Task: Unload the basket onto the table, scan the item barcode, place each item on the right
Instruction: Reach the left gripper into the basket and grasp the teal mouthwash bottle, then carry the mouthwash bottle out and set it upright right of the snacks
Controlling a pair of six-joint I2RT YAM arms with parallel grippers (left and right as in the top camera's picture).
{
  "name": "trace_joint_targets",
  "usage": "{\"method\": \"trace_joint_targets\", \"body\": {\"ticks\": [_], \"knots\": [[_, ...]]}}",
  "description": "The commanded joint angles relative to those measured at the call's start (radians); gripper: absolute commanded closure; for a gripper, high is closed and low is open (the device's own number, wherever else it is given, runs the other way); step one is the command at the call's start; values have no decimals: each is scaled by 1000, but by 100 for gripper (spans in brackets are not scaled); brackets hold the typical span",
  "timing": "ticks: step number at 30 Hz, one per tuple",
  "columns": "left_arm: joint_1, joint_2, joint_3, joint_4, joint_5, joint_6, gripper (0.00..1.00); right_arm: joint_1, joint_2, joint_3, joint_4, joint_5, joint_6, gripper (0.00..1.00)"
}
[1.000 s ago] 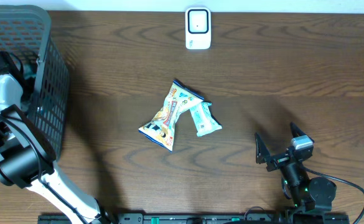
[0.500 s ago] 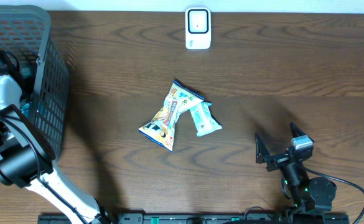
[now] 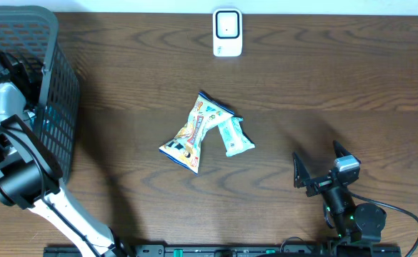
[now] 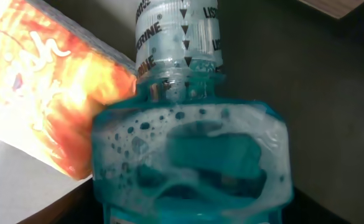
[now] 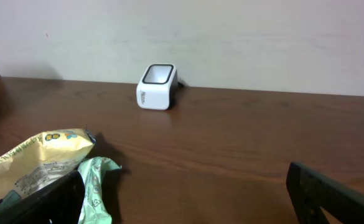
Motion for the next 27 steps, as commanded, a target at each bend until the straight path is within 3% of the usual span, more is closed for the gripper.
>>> {"method": "trace_joint_targets", "body": {"ticks": [1, 3, 6, 14, 27], "knots": [[21, 160, -82, -56, -112, 3, 30, 5, -1, -1, -5, 5, -8, 1], [21, 160, -82, -64, -112, -58, 33, 5, -1, -1, -5, 5, -8, 1], [20, 159, -82, -80, -111, -123, 46, 5, -1, -1, -5, 5, -8, 1], [20, 89, -69, -134, -113, -122, 50, 5, -1, -1, -5, 5, -8, 1], [20, -271, -69, -132, -113, -122, 56, 5, -1, -1, -5, 5, -8, 1]]}}
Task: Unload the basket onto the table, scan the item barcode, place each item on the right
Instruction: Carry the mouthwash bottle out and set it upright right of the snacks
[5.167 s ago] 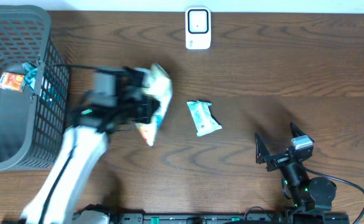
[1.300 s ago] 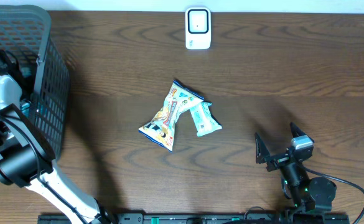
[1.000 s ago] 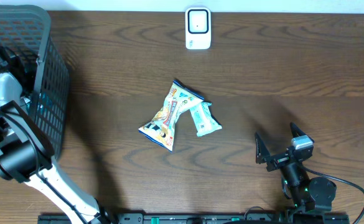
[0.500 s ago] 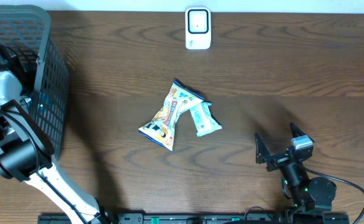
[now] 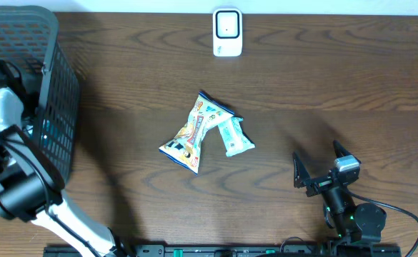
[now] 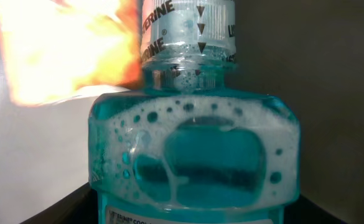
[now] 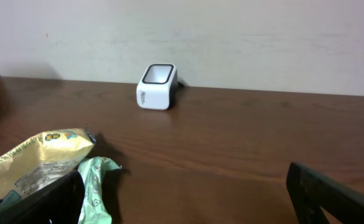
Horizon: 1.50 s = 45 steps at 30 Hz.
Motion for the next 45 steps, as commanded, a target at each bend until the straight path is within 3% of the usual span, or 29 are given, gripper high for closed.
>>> {"method": "trace_joint_targets", "body": {"ticks": [1, 10, 18, 27, 33, 38, 45], "knots": [[9, -148, 19, 13, -40, 2, 57, 5, -1, -1, -5, 5, -8, 1], [8, -351, 19, 6, -40, -7, 57, 5, -1, -1, -5, 5, -8, 1], [8, -590, 19, 39, -30, -130, 57, 5, -1, -1, -5, 5, -8, 1], [-12, -842, 19, 20, 328, -277, 57, 5, -1, -1, -5, 5, -8, 1], [-138, -921, 19, -39, 511, -354, 57, 5, -1, -1, -5, 5, -8, 1], [-313, -913, 19, -130, 511, -359, 58, 5, -1, -1, -5, 5, -8, 1], [-594, -819, 5, -129, 511, -361, 59, 5, -1, -1, -5, 5, -8, 1]]}}
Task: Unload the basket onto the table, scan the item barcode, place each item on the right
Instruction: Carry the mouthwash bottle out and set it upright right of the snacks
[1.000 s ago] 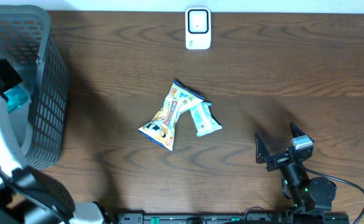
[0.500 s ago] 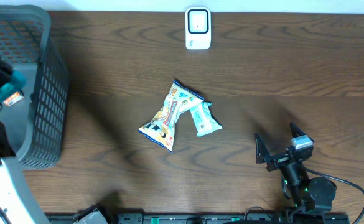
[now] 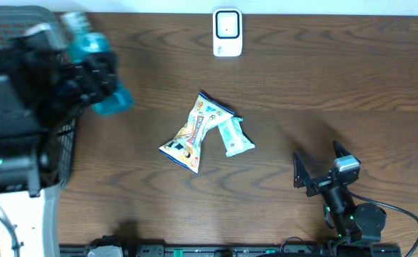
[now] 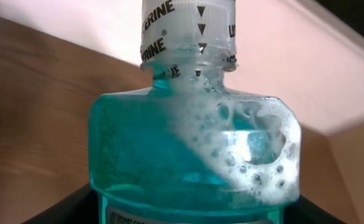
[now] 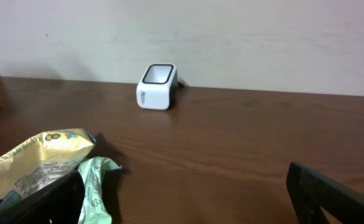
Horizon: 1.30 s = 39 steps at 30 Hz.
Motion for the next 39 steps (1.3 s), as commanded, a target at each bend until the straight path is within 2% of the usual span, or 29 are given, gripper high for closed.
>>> {"method": "trace_joint_targets", "body": {"ticks": [1, 11, 21, 28, 32, 36, 39], "knots": [[-129, 63, 8, 13, 28, -16, 58, 5, -1, -1, -5, 5, -8, 1], [-462, 412, 8, 141, 26, -51, 58, 5, -1, -1, -5, 5, -8, 1], [-684, 780, 8, 351, 24, -145, 59, 5, -1, -1, -5, 5, -8, 1], [-761, 906, 8, 441, 13, -146, 58, 5, -1, -1, -5, 5, -8, 1], [-777, 921, 8, 444, -60, -136, 50, 5, -1, -1, -5, 5, -8, 1], [-776, 909, 11, 449, -59, -135, 49, 5, -1, -1, -5, 5, -8, 1], [-772, 888, 20, 449, -59, -134, 42, 5, -1, -1, -5, 5, -8, 1]]}}
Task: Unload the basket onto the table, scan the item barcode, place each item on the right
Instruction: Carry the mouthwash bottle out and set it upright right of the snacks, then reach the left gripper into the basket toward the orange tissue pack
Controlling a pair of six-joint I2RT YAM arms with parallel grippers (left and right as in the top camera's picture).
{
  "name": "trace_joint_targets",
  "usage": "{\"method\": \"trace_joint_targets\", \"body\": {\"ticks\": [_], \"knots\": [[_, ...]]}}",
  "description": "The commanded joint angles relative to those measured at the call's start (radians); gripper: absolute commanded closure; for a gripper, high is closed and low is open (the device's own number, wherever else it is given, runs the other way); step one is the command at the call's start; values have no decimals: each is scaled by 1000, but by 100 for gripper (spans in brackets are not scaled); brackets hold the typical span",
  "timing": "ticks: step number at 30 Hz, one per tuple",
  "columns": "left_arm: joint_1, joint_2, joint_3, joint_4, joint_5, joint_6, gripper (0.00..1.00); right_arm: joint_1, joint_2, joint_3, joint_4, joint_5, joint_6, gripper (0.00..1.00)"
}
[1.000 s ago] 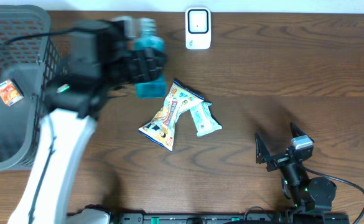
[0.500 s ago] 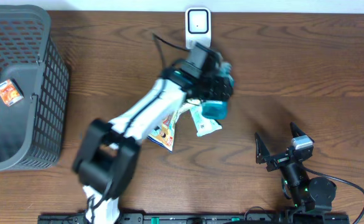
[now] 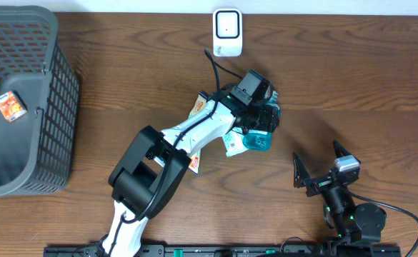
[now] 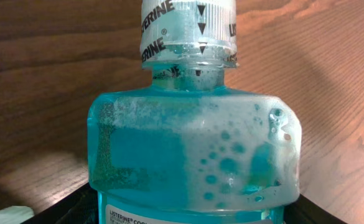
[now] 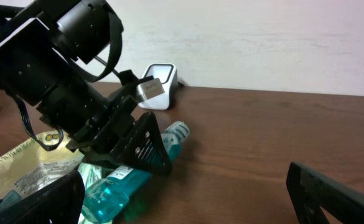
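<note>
A teal mouthwash bottle [image 4: 194,143] with a clear cap [image 4: 188,31] fills the left wrist view, and my left gripper [image 4: 191,214] is shut on its lower body. Seen from overhead, the left gripper [image 3: 255,118] holds the bottle [image 3: 257,141] low over the table's middle, south of the white scanner [image 3: 227,32]. In the right wrist view the bottle [image 5: 122,180] lies tilted, cap toward the scanner [image 5: 158,78]; whether it touches the table I cannot tell. My right gripper [image 3: 317,164] stands open at the front right, nothing between its fingers.
A yellow snack bag [image 3: 187,139] and a green one [image 3: 231,145] lie right beside the bottle, partly under the left arm. A dark mesh basket [image 3: 58,78] stands at the far left with a small orange box [image 3: 10,105] inside.
The left gripper, still shut on the bottle, has gone from beside the basket's right rim to the table's middle next to the snack bags. The right arm has not moved.
The left gripper was down inside the basket, shut on the mouthwash bottle beside an orange box, at both first moments. Then it held the bottle outside the basket at its right rim. Now the bottle is low at the table's middle, below the scanner.
</note>
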Motion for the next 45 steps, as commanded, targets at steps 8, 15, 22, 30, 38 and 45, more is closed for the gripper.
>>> {"method": "trace_joint_targets", "body": {"ticks": [8, 15, 22, 30, 38, 45], "knots": [[27, -158, 37, -7, -8, -5, 20, 5, -1, -1, -5, 5, -8, 1], [29, -223, 37, -41, -9, 18, 20, 5, -1, -1, -5, 5, -8, 1], [102, -335, 37, -63, -13, 111, 9, 5, -1, -1, -5, 5, -8, 1], [299, -650, 37, -233, -322, 269, 2, 5, -1, -1, -5, 5, -8, 1], [718, -877, 37, -273, -526, 264, 2, 5, -1, -1, -5, 5, -8, 1], [1149, -809, 36, -362, -525, 35, 2, 5, -1, -1, -5, 5, -8, 1]]}}
